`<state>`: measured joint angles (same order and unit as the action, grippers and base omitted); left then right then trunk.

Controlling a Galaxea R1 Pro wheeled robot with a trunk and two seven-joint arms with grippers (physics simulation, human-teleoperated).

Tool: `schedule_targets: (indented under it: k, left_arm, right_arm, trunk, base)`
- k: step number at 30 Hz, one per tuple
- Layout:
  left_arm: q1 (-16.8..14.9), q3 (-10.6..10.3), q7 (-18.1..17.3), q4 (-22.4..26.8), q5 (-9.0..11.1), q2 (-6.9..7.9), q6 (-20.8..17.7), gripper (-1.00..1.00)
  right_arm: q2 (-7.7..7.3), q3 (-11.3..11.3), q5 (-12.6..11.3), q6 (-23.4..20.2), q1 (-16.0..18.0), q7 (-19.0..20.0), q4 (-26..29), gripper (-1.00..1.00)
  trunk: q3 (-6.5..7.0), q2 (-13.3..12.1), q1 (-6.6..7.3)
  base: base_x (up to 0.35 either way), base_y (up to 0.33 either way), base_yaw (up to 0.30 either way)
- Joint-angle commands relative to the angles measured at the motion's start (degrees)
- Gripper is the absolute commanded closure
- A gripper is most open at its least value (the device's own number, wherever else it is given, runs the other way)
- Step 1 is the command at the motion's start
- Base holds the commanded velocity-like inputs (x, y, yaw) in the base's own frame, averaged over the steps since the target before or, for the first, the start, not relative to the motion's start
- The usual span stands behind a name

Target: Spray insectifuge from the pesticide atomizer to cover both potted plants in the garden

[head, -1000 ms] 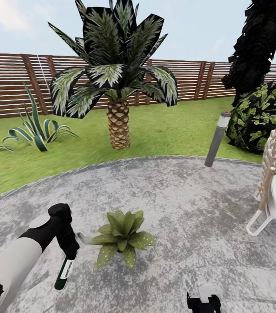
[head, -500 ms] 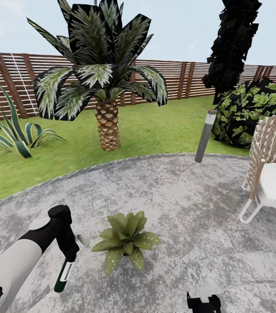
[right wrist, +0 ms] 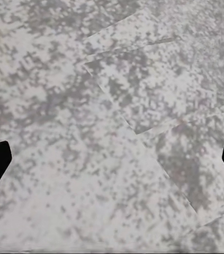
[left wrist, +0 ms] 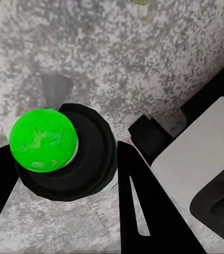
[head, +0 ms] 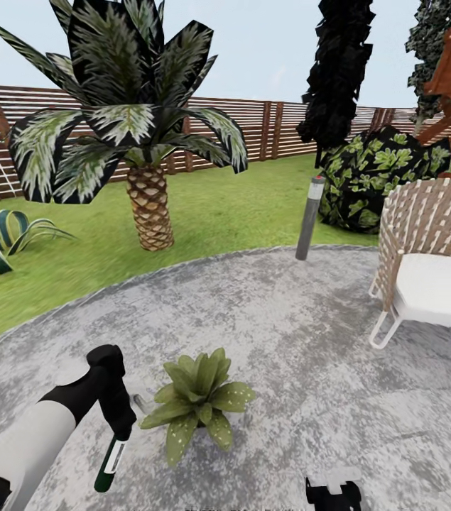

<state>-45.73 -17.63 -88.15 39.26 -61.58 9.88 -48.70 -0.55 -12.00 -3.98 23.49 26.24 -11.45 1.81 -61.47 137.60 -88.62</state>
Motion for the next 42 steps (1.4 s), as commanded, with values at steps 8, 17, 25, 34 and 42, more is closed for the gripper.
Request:
schedule_targets:
  k: [8, 17, 25, 34, 42]
  left_arm:
    - [0.2, 0.0, -0.6, 0.3, -0.4, 0.36, -0.7, 1.0]
    - [0.2, 0.3, -0.5, 0.4, -0.4, 0.19, -0.8, 1.0]
    - [0.2, -0.1, -0.5, 0.4, -0.4, 0.17, -0.8, 1.0]
    - [0.2, -0.1, -0.5, 0.2, -0.4, 0.3, -0.9, 1.0]
    - [0.2, 0.2, -0.5, 0.2, -0.4, 0.03, -1.0, 1.0]
  right_arm:
    - [0.03, -0.5, -0.4, 0.1, 0.0, -0.2, 0.0, -1.0]
    - [0.03, -0.6, -0.4, 0.1, 0.0, -0.2, 0.0, -1.0]
    - [0.03, -0.6, -0.4, 0.1, 0.0, -0.2, 0.0, -1.0]
    - [0.06, -0.6, -0.4, 0.1, 0.0, -0.2, 0.0, -1.0]
    - [0.09, -0.6, -0.4, 0.1, 0.0, -0.2, 0.0, -1.0]
  trunk:
    - [-0.05, 0.0, 0.02]
    - [-0.05, 0.0, 0.02]
    - [-0.05, 0.0, 0.02]
    - [-0.05, 0.0, 0.02]
    - [-0.05, 0.0, 0.02]
  base:
    - [-0.268, 0.164, -0.264]
    - [-0.114, 0.28, -0.264]
    - [0.034, 0.304, -0.264]
    - [-0.129, 0.277, -0.242]
    - [0.115, 0.3, -0.117]
